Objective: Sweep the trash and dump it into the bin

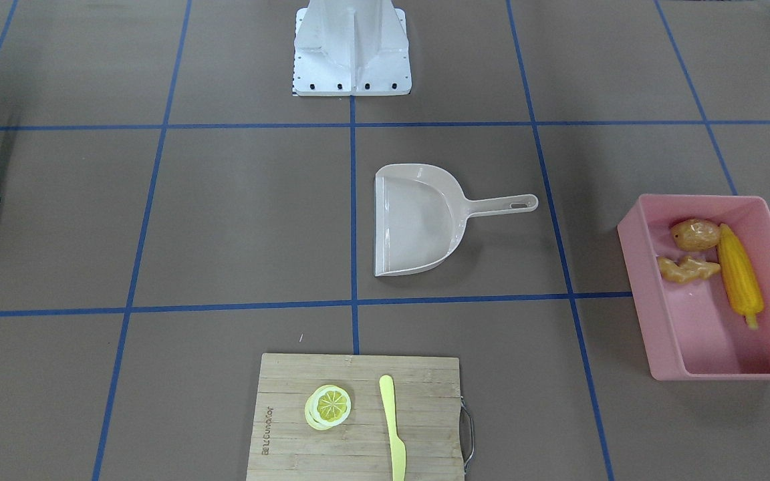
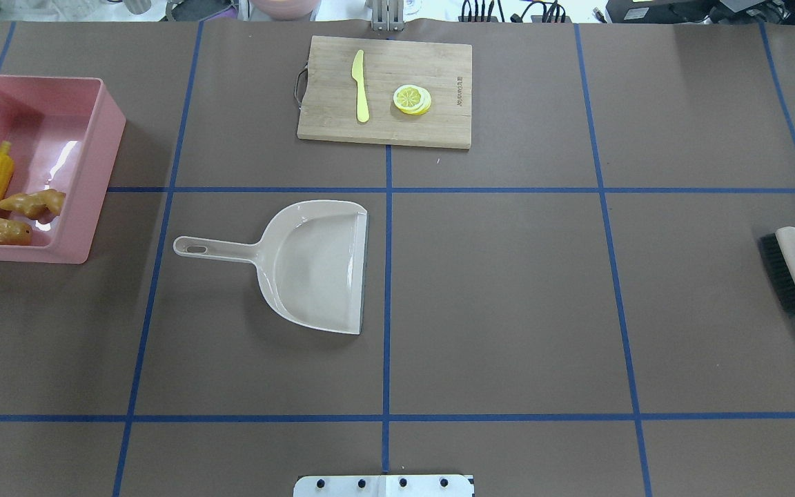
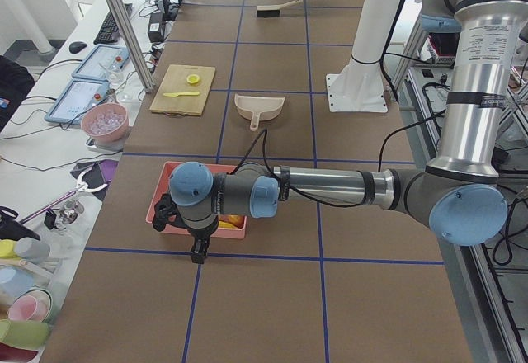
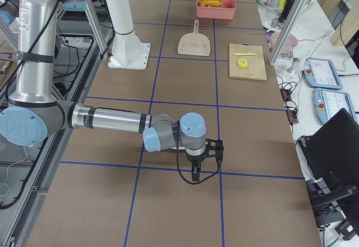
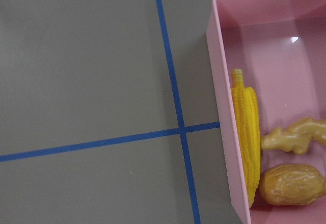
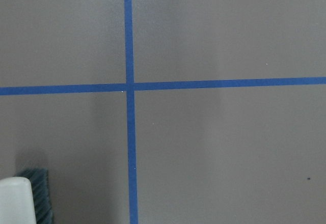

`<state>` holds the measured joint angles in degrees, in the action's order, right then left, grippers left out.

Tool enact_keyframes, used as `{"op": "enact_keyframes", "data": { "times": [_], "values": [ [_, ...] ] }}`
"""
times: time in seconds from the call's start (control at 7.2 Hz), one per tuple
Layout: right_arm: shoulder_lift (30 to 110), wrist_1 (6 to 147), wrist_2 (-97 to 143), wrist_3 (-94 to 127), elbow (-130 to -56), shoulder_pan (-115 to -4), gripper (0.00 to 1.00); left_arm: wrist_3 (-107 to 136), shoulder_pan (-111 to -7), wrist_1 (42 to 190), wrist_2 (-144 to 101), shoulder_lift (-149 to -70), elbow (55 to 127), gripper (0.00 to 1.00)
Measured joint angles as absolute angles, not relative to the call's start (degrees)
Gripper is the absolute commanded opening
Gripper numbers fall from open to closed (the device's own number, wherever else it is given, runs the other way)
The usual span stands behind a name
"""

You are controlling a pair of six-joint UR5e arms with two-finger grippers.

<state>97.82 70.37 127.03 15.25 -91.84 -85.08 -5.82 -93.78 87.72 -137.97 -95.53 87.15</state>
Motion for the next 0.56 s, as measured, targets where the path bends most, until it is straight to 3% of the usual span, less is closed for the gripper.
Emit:
{"op": "enact_keyframes", "data": {
  "times": [0.56],
  "values": [
    [97.45,70.43,128.87,16.27,-92.13,-85.17,1.0,-6.28,-93.62,84.46,-133.27,-94.23,87.21,0.99]
  ]
}}
